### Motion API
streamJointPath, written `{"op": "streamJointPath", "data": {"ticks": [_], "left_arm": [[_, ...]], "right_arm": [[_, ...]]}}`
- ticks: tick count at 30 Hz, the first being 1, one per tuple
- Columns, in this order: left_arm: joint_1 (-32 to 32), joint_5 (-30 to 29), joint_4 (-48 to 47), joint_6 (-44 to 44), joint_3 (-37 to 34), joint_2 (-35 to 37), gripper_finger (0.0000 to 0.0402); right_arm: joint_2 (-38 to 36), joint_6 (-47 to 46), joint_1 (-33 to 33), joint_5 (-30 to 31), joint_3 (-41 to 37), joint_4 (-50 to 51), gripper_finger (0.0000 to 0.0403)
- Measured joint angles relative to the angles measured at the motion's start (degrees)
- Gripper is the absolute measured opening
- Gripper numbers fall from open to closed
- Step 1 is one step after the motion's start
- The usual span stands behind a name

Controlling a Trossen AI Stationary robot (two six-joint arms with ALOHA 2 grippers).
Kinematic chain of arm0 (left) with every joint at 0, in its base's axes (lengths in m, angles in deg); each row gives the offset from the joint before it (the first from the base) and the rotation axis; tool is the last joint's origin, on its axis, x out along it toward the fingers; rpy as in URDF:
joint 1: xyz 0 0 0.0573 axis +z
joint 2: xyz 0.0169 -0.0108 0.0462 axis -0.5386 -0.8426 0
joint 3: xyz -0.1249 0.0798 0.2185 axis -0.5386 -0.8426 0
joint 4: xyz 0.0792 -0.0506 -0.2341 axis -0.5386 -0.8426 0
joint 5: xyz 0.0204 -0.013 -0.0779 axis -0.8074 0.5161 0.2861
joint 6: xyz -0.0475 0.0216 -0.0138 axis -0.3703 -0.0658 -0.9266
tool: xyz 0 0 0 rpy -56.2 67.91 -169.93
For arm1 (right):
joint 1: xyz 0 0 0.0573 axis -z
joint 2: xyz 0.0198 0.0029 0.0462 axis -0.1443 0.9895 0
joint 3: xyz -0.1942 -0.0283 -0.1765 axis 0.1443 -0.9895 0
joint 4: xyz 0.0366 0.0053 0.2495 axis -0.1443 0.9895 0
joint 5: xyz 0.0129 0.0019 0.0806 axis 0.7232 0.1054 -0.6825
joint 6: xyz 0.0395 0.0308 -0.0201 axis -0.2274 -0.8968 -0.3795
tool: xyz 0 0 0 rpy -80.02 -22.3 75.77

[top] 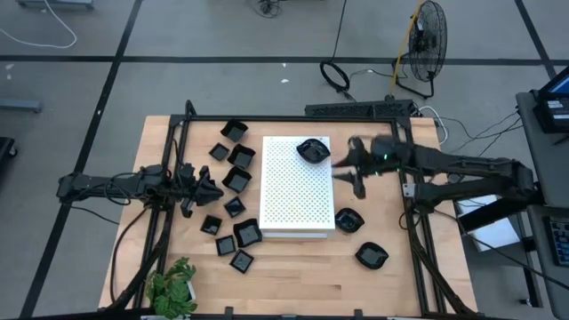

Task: Pick & Place Mini shaped plates
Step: Stack the black leaf shaped plate on top of the other black leaf shaped plates on the shelf

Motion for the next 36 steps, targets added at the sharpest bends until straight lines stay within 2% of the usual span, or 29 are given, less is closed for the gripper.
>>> {"op": "streamJointPath", "data": {"ticks": [2,5,8,13,18,21,27,36], "left_arm": [[0.0,0.0,0.0,0.0,0.0,0.0,0.0031],[0.0,0.0,0.0,0.0,0.0,0.0,0.0031],[0.0,0.0,0.0,0.0,0.0,0.0,0.0031],[0.0,0.0,0.0,0.0,0.0,0.0,0.0031],[0.0,0.0,0.0,0.0,0.0,0.0,0.0031],[0.0,0.0,0.0,0.0,0.0,0.0,0.0031],[0.0,0.0,0.0,0.0,0.0,0.0,0.0031],[0.0,0.0,0.0,0.0,0.0,0.0,0.0031]], "right_arm": [[-0.4,-1.0,-3.6,4.3,0.0,6.5,0.0169],[-0.5,-7.1,-8.2,10.4,-1.4,11.9,0.0179],[-0.5,-13.2,-11.4,13.5,-4.2,14.7,0.0178],[-0.5,-22.7,-13.4,11.8,-10.1,16.5,0.0167],[-0.5,-27.6,-13.4,11.3,-15.4,15.9,0.0165],[-0.5,-29.1,-13.4,11.2,-18.2,13.6,0.0166],[-0.4,-31.8,-13.4,6.6,-22.6,6.4,0.0166],[0.1,-34.0,-14.2,3.7,-23.6,3.3,0.0166]]}}
